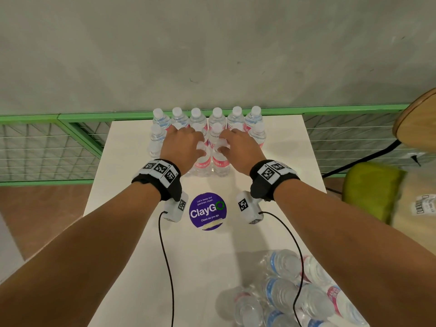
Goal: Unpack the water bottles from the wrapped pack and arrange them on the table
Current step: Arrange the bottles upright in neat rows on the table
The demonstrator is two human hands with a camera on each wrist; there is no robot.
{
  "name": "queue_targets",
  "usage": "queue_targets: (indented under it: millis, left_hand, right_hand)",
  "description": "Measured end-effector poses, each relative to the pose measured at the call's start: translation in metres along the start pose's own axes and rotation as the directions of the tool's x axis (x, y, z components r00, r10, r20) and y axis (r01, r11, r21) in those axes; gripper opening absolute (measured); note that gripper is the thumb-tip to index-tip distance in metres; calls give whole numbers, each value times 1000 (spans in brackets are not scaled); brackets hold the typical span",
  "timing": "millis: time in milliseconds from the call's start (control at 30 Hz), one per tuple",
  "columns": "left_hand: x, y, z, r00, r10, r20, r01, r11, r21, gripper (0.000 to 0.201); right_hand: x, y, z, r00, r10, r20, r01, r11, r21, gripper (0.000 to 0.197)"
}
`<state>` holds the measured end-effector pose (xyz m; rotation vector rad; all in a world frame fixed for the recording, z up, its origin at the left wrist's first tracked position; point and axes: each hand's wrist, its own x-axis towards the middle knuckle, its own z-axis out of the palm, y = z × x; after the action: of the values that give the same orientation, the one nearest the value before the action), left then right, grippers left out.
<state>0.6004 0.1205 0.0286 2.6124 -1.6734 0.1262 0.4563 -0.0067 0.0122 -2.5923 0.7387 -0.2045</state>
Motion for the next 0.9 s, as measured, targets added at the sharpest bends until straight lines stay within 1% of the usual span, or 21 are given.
queue_targets:
  millis: [100, 200, 300, 367, 467, 567, 700, 900]
  left_hand:
    - [-2, 2, 1, 999, -23, -34, 23, 1000, -1, 32]
    - [-2, 0, 2, 999, -27, -22, 27, 999, -38, 32]
    - [-2, -3, 3, 999, -37, -14, 36, 998, -57, 37]
    - [-1, -4, 2, 999, -47, -8, 46, 998, -45, 39]
    - [0, -4, 1, 999, -39, 11, 39, 998, -38, 35]
    - [2, -3, 0, 999, -33, 20, 34, 997, -72, 32]
    - [1, -4, 1, 998, -55, 14, 56, 991, -123, 30]
    - [0, -3, 3, 997, -80, 9, 81, 986, -143, 31]
  right_hand:
    - [-4, 1, 0, 1000, -5, -17, 5, 1000, 8, 35]
    - [-7, 1, 0, 1000, -10, -25, 11, 1000, 10, 37]
    - [-10, 1, 2, 998, 32, -45, -31, 999, 35, 42]
    - [-9, 1, 4, 997, 47, -55, -45, 998, 33, 39]
    - [-8, 1, 7, 997, 38, -62, -36, 999, 37, 34]
    - [-7, 0, 7, 998, 36, -57, -33, 998, 60, 34]
    - [-8, 0, 10, 997, 34, -66, -27, 995, 100, 33]
    - [-10, 3, 14, 998, 12, -69, -2, 990, 138, 35]
